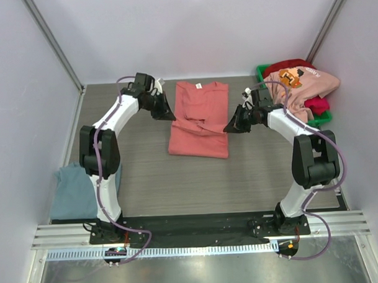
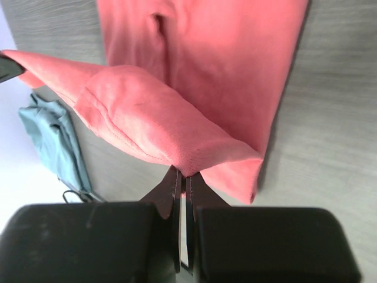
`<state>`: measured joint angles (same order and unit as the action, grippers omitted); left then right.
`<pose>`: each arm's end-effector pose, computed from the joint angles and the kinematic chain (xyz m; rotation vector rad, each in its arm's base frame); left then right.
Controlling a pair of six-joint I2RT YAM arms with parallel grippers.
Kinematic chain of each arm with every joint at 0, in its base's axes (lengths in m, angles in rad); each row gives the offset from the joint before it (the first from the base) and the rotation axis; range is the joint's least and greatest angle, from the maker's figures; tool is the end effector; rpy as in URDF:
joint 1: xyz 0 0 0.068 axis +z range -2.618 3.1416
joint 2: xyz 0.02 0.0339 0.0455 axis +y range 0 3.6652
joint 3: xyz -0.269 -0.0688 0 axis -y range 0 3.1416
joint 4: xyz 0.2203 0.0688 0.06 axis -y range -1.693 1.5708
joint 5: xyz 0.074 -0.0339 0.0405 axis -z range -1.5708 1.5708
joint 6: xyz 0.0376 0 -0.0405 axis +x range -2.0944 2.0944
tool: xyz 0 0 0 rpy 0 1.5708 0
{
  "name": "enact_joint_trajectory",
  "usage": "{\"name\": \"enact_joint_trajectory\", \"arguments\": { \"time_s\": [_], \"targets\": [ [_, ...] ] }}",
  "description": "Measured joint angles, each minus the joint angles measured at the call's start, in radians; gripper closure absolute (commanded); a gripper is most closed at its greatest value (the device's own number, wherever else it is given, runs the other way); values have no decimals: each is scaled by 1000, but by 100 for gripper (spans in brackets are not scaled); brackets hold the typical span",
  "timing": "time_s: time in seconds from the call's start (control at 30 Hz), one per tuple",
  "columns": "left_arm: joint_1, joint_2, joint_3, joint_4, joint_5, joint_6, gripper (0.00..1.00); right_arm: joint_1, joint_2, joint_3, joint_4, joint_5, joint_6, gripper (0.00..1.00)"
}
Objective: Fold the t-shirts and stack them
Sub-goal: Fold the tshirt
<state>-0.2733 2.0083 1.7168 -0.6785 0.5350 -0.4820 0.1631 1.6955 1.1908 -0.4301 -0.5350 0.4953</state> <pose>0.4015 -0.1325 0.2636 -0.0516 2.6233 -0.9647 0.3309 0.0739 0.2409 0.1951 2.5580 0.9345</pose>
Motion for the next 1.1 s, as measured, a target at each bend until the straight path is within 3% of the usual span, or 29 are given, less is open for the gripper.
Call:
{"name": "enact_joint_trajectory", "arguments": {
  "time_s": [0.43, 0.47, 0.5, 0.53, 0.57, 0.6, 0.77, 0.87, 1.1],
  "targets": [
    [16, 184, 101, 12, -11, 15, 93, -13, 192, 151, 41, 35, -42, 99],
    [16, 193, 112, 16, -12, 16, 89, -15, 202, 168, 43, 36, -45, 96],
    [16, 202, 123, 19, -13, 18, 79, -16, 211, 183, 47, 39, -48, 90],
    [16, 209, 132, 27, -16, 21, 73, -18, 220, 198, 52, 42, -50, 77],
    [16, 214, 140, 34, -19, 23, 69, -19, 225, 207, 57, 45, -51, 52],
    [16, 217, 146, 38, -23, 23, 62, -21, 230, 213, 63, 51, -48, 46],
    [17, 208, 148, 35, -102, 24, 52, -31, 229, 216, 67, 66, -63, 41],
    [27, 132, 57, 20, -151, 20, 49, -45, 190, 182, 53, 66, -58, 40],
    [80, -65, -240, 12, -40, -42, 52, -72, -63, -165, 42, 11, 23, 41]
  ]
}}
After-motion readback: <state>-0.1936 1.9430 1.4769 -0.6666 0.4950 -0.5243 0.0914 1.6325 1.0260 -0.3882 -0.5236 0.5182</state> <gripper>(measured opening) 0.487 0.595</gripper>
